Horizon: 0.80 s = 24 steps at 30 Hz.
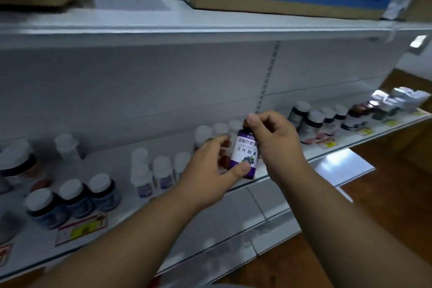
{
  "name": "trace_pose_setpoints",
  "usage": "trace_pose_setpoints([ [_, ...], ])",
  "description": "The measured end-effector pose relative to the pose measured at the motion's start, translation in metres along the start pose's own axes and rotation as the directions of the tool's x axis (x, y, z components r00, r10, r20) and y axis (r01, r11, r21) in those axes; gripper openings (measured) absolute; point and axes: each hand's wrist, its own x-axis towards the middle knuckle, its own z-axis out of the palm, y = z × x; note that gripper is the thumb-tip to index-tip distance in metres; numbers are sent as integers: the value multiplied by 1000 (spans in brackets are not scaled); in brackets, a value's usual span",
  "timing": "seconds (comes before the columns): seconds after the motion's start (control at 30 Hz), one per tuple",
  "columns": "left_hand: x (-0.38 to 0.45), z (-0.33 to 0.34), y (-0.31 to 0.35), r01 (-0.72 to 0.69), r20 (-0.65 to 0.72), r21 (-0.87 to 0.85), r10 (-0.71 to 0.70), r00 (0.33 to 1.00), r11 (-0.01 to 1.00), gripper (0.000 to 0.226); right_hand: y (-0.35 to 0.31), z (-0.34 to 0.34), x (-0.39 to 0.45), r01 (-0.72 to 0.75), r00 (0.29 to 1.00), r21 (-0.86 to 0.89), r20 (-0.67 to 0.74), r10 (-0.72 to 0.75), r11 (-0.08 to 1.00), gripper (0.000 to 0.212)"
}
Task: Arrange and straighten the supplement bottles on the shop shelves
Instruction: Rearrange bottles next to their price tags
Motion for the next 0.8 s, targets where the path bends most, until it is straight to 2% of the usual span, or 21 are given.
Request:
trace_pose_setpoints([
  [0.17,29,137,52,-51,105,19,49,993,998,86,30,-146,-1,-11,992,-122,-130,-5,993,24],
  [0.37,67,281,108,-58,228,-52,68,971,997,81,59,-298,16,-56,970,-260,-241,-9,964,24],
  [0.5,96,346,124,-61,295,-79,81,952,995,89,80,-369,41,-88,953,-297,-302,-6,951,23],
  [0.8,224,477,133,-129,388,-136,173,905,982,82,143,-485,140,-184,904,-340,-426,23,922,21],
])
